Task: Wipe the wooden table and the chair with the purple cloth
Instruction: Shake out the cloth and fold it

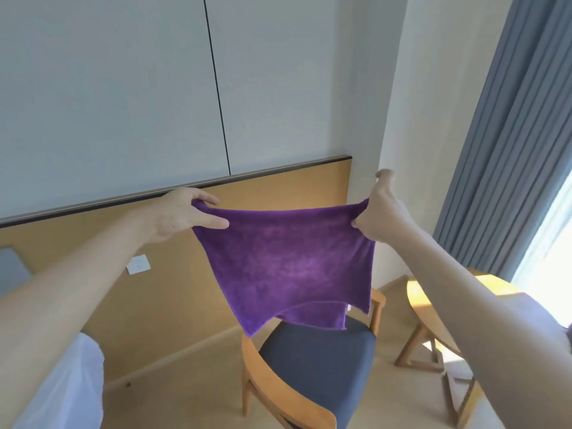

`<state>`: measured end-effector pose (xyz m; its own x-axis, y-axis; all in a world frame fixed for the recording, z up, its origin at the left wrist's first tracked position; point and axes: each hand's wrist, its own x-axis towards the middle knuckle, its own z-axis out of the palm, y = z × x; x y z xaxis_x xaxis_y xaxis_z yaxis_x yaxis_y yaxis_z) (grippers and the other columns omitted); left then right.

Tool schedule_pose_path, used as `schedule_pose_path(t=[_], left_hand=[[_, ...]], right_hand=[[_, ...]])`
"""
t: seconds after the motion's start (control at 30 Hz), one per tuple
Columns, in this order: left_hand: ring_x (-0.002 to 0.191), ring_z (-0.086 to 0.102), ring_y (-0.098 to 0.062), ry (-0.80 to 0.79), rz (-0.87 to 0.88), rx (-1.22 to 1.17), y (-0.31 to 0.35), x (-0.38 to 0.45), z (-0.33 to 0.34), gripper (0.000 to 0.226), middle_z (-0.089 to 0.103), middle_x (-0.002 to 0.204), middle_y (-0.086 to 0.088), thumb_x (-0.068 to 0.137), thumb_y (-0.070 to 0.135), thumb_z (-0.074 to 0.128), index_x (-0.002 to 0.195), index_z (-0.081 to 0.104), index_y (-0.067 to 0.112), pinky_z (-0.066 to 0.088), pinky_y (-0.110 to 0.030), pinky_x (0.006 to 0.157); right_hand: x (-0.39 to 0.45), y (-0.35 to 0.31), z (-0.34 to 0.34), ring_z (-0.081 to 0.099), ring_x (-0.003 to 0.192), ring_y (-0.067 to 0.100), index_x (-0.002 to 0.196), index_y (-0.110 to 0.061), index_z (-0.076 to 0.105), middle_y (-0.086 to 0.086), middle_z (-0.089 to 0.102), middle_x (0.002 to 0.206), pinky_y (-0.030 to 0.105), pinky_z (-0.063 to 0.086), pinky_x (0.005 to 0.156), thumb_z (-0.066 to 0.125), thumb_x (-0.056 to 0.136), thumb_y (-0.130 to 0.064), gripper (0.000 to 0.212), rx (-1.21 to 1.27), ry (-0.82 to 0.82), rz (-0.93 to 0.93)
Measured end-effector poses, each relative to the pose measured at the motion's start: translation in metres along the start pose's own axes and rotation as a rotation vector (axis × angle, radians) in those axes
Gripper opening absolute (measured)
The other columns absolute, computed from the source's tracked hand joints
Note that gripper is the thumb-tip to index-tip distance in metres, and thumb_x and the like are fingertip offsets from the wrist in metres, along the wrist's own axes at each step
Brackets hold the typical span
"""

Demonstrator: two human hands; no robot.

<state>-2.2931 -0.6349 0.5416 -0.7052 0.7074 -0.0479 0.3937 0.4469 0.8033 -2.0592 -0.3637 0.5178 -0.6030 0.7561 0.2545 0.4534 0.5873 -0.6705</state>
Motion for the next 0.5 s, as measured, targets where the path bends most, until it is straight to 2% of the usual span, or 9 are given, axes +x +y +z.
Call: schedule_pose_path(t=[0.07,0.1,0.17,0.23,0.3,0.37,0.43,0.5], left_hand=[[0.087,0.065,-0.013,0.105,0.071,0.331,0.014,0.002,0.008,0.036,0.068,0.097,0.005,0.073,0.021,0.089,0.101,0.068,0.028,0.046,-0.027,0.07],[0.082,0.063,-0.014,0.163,0.127,0.416,0.021,0.003,0.01,0.024,0.068,0.093,0.003,0.078,0.02,0.085,0.093,0.068,0.027,0.044,-0.029,0.068],[0.074,0.058,-0.02,0.246,0.24,0.479,0.032,0.008,0.008,0.015,0.065,0.085,-0.005,0.086,0.019,0.078,0.078,0.066,0.023,0.04,-0.031,0.064],[0.075,0.059,-0.024,0.266,0.292,0.397,0.04,0.012,0.001,0.014,0.065,0.083,-0.007,0.089,0.018,0.075,0.077,0.067,0.017,0.042,-0.031,0.067],[0.078,0.065,-0.017,0.254,0.278,0.192,0.046,0.011,-0.004,0.006,0.071,0.086,-0.001,0.09,0.018,0.074,0.087,0.07,0.015,0.048,-0.028,0.072],[0.077,0.069,-0.015,0.226,0.273,0.032,0.05,0.011,-0.005,0.002,0.075,0.089,-0.002,0.092,0.015,0.072,0.092,0.07,0.016,0.053,-0.028,0.075],[0.075,0.072,-0.016,0.205,0.27,-0.051,0.053,0.011,-0.006,0.005,0.077,0.09,-0.005,0.093,0.009,0.07,0.094,0.07,0.014,0.056,-0.027,0.069],[0.072,0.073,-0.013,0.198,0.248,-0.058,0.056,0.01,-0.006,0.007,0.078,0.089,-0.005,0.092,0.007,0.07,0.094,0.071,0.014,0.055,-0.021,0.058]], right_hand=[[0.005,-0.002,-0.02,0.054,0.097,0.029,0.133,-0.011,0.05,0.009,0.057,0.113,0.034,0.044,0.069,0.058,0.086,0.0,0.049,-0.115,0.058,-0.101],[0.009,-0.003,-0.03,0.055,0.098,0.029,0.12,-0.01,0.063,0.01,0.06,0.114,0.037,0.047,0.073,0.058,0.088,-0.004,0.033,-0.184,0.069,-0.142],[0.014,-0.005,-0.05,0.055,0.101,0.03,0.1,-0.012,0.074,0.012,0.059,0.111,0.037,0.047,0.078,0.065,0.09,-0.017,0.014,-0.225,0.082,-0.199],[0.017,-0.007,-0.068,0.055,0.095,0.026,0.091,-0.015,0.074,0.009,0.06,0.102,0.032,0.047,0.074,0.07,0.089,-0.022,0.008,-0.104,0.083,-0.187],[0.018,-0.006,-0.085,0.059,0.079,0.02,0.087,-0.016,0.071,0.002,0.066,0.086,0.029,0.046,0.062,0.073,0.089,-0.021,0.006,0.075,0.056,-0.129],[0.018,-0.004,-0.099,0.063,0.071,0.013,0.085,-0.016,0.071,-0.003,0.069,0.077,0.025,0.048,0.058,0.077,0.087,-0.018,0.007,0.196,0.018,-0.089],[0.016,-0.002,-0.109,0.067,0.063,0.007,0.079,-0.014,0.071,-0.007,0.071,0.067,0.023,0.053,0.058,0.083,0.082,-0.012,0.012,0.272,-0.021,-0.085],[0.014,0.002,-0.115,0.067,0.06,0.007,0.075,-0.012,0.069,-0.007,0.07,0.064,0.028,0.057,0.061,0.086,0.077,-0.009,0.017,0.317,-0.073,-0.076]])
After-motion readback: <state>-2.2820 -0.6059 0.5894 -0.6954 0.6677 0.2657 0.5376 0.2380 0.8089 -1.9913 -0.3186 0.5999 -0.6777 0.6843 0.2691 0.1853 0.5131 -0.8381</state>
